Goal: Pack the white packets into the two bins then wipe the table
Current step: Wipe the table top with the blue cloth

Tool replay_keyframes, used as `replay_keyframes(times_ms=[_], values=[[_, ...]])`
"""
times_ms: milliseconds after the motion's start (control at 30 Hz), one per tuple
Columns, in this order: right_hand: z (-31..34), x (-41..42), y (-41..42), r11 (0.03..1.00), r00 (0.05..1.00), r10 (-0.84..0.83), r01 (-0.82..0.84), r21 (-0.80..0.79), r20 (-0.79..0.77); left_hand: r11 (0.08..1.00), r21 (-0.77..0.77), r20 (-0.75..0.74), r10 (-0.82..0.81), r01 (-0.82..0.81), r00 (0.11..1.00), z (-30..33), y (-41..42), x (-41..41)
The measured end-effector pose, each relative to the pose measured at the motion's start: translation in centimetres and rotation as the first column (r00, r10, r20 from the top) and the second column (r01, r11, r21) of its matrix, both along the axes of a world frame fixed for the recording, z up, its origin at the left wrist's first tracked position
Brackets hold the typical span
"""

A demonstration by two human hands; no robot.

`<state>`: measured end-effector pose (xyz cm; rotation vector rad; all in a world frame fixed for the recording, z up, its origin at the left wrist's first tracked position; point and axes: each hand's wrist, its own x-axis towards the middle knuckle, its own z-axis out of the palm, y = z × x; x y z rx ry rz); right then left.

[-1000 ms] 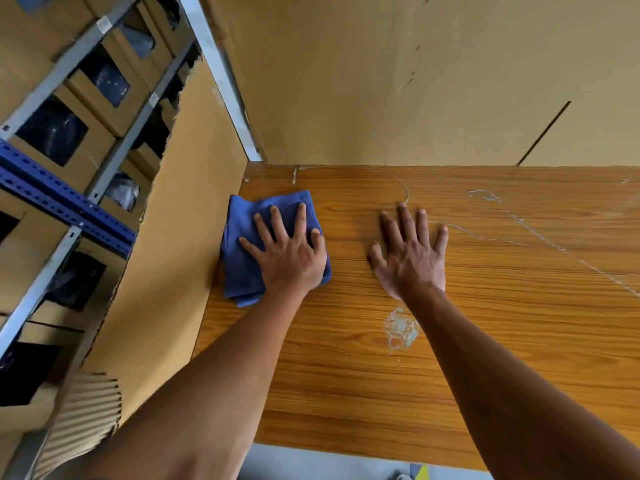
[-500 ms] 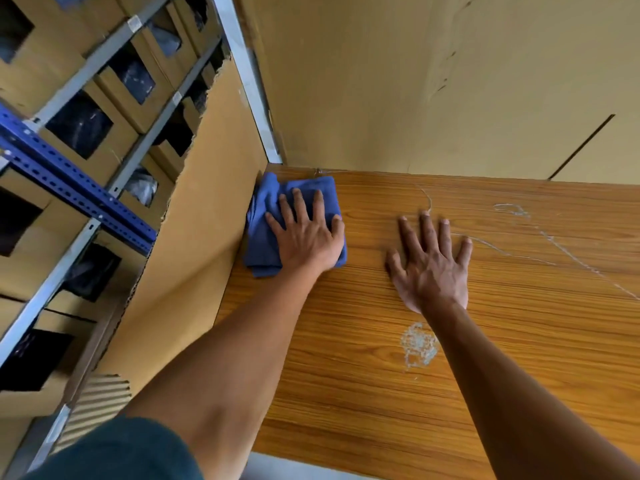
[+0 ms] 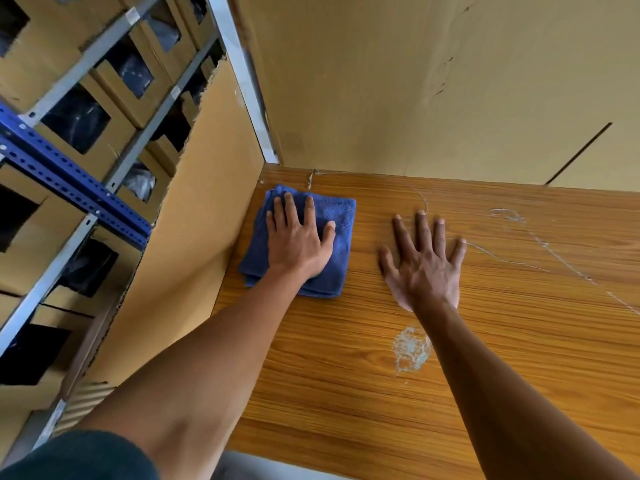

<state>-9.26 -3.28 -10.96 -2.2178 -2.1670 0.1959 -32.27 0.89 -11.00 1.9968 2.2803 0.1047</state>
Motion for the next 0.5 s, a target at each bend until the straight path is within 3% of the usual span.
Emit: replay_keyframes(times_ms=[333,500], values=[[-0.1,0.0,2.6,0.999,0.999,0.036,-0.036,0.0,0.0,0.999,0.034,-0.023,0.04,-0.039,0.999,0.4,6.4,-1.5],[-0.1,0.0,2.6,0.999,0.999,0.034,-0.034,-0.007,-0.003,0.989,0.127,0.019,0.073,-0.075,0.997,-0.2,2.1,-0.9]])
